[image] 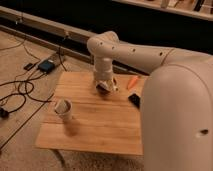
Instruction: Move the arm in a circular motion
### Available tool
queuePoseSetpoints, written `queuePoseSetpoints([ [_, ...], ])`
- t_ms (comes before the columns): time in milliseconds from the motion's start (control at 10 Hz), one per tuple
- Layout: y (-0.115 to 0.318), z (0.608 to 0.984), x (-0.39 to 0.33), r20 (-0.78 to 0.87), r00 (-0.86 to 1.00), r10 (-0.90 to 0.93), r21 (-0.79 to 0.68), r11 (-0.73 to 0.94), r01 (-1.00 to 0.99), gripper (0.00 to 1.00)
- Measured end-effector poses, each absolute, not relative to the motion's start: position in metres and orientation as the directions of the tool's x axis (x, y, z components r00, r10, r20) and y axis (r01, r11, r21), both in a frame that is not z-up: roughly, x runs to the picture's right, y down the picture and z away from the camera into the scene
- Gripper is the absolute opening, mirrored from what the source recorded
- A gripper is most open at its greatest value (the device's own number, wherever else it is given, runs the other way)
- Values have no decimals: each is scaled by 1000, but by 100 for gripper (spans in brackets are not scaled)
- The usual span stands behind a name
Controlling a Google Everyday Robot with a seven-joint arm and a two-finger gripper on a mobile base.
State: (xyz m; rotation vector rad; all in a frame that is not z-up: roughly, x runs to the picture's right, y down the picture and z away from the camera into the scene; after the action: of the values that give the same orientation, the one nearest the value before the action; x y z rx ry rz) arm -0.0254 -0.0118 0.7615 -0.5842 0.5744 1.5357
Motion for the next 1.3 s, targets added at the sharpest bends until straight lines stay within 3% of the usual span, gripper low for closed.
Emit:
queuePoseSetpoints([
  [600,-21,773,-124,-673,144,726,-97,106,-990,65],
  [800,5,763,-159,-677,227,700,-168,153,-974,65],
  [1300,67,731,-160,-692,271,669,-231,151,-961,65],
])
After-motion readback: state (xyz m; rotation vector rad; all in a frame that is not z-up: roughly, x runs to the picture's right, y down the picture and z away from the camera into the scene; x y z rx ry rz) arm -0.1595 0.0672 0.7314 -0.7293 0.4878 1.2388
